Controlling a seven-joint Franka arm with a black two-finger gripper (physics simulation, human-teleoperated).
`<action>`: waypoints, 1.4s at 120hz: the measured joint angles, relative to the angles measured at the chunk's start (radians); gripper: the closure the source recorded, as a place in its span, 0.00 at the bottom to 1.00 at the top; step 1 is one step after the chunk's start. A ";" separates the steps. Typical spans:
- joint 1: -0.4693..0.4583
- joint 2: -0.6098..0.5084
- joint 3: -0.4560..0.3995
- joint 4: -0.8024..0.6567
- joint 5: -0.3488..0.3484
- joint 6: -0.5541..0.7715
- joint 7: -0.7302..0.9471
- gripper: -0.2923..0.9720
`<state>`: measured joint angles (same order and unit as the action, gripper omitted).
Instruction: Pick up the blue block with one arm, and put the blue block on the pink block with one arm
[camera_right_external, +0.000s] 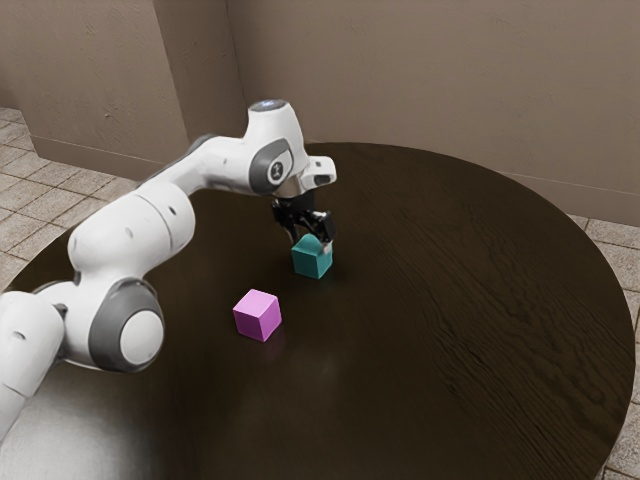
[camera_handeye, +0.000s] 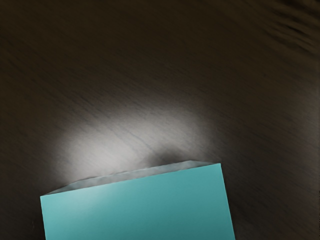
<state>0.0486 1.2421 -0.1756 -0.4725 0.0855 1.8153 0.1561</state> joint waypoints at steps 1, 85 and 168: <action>0.000 0.000 0.000 0.001 0.000 0.002 0.000 0.25; 0.005 0.022 -0.003 0.003 0.001 0.029 -0.006 0.25; 0.020 0.023 -0.030 -0.001 0.000 0.032 -0.143 0.25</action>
<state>0.0690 1.2651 -0.2057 -0.4736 0.0857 1.8470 0.0134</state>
